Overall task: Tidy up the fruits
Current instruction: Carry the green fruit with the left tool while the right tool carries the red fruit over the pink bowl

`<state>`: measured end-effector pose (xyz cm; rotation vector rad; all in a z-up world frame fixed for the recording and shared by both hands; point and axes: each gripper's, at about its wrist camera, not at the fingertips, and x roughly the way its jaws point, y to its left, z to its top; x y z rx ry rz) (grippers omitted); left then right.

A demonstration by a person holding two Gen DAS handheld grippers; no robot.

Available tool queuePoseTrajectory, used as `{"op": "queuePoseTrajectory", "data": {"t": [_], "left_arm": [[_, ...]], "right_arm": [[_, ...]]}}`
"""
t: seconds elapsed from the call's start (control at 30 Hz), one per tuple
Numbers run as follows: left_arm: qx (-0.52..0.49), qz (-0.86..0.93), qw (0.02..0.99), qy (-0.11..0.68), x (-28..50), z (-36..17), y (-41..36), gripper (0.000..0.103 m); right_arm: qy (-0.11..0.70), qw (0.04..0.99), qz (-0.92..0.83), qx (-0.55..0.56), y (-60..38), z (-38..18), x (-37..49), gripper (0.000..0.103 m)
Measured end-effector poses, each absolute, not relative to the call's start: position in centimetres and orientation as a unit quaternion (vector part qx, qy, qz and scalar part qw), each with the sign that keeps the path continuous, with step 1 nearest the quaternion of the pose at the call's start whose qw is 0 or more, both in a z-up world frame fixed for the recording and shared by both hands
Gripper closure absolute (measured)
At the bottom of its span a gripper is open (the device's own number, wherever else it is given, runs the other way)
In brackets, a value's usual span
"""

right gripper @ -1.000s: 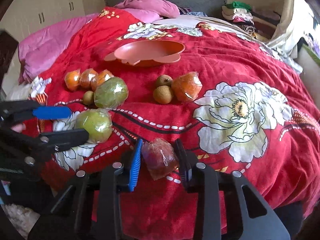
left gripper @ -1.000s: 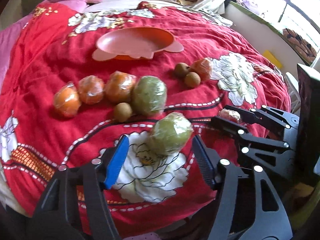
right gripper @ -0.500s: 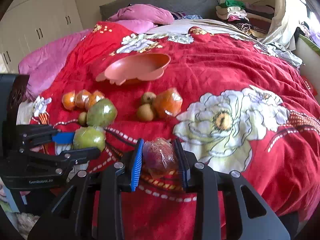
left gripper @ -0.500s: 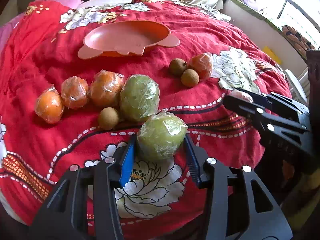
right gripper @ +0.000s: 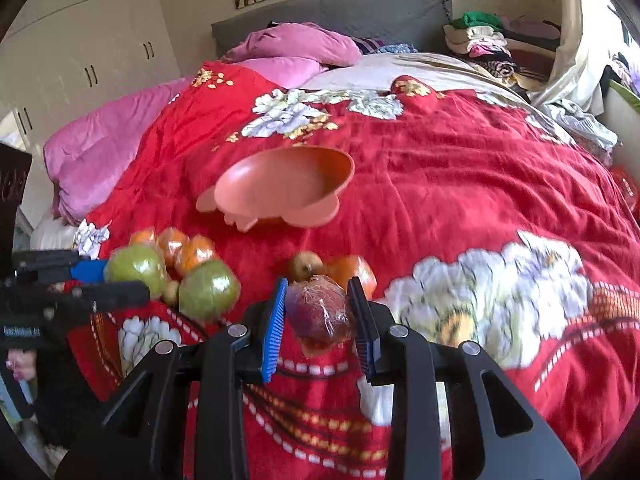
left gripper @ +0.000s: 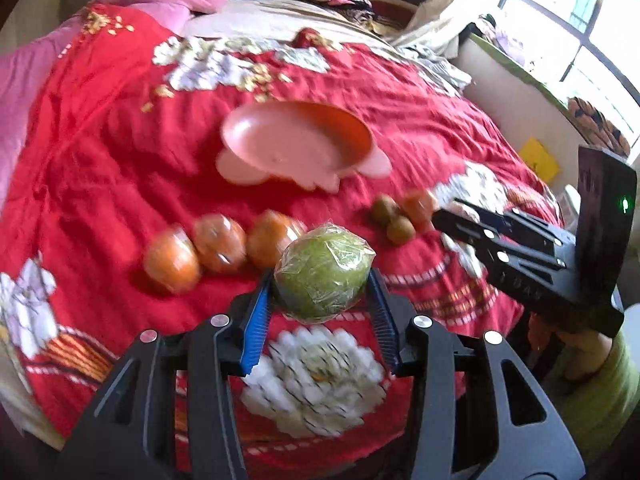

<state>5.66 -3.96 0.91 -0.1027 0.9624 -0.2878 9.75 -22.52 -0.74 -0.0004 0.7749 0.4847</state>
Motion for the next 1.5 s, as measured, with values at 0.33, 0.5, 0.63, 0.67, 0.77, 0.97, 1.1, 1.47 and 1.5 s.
{"op": "queuePoseTrajectory", "data": {"t": [0.33, 0.5, 0.63, 0.67, 0.77, 0.97, 1.1, 1.47, 1.5], "left_arm": [[-0.055, -0.118, 0.878, 0.461, 11.0, 1.2, -2.5, 0.066], [-0.055, -0.11, 0.877, 0.465, 13.9, 0.8, -2.1, 0.066], [-0.059, -0.111, 0.874, 0.47, 16.3, 0.5, -1.9, 0.066], [-0.06, -0.111, 0.874, 0.47, 16.7, 0.4, -1.9, 0.066], [-0.061, -0.113, 0.871, 0.475, 18.2, 0.1, -1.9, 0.066], [-0.062, -0.118, 0.864, 0.485, 19.9, -0.8, -2.1, 0.066], [-0.062, -0.121, 0.861, 0.489, 20.4, -1.2, -2.2, 0.066], [-0.063, -0.123, 0.859, 0.494, 20.8, -2.0, -2.2, 0.066], [-0.062, -0.123, 0.859, 0.493, 20.8, -2.0, -2.2, 0.066]], "right_arm": [[0.37, 0.894, 0.253, -0.012, -20.3, -0.2, 13.8, 0.074], [0.375, 0.89, 0.258, -0.02, -19.2, -0.4, 16.1, 0.074], [0.382, 0.886, 0.263, -0.026, -18.5, -1.0, 17.5, 0.074], [0.384, 0.885, 0.264, -0.027, -18.3, -1.1, 17.8, 0.074], [0.386, 0.882, 0.269, -0.03, -17.9, -1.4, 18.5, 0.074], [0.391, 0.878, 0.275, -0.043, -16.9, -1.8, 19.7, 0.073], [0.403, 0.871, 0.276, -0.057, -16.1, -2.4, 20.3, 0.073], [0.403, 0.869, 0.276, -0.076, -15.3, -2.9, 20.2, 0.071], [0.403, 0.869, 0.277, -0.074, -15.3, -2.9, 20.1, 0.069]]}}
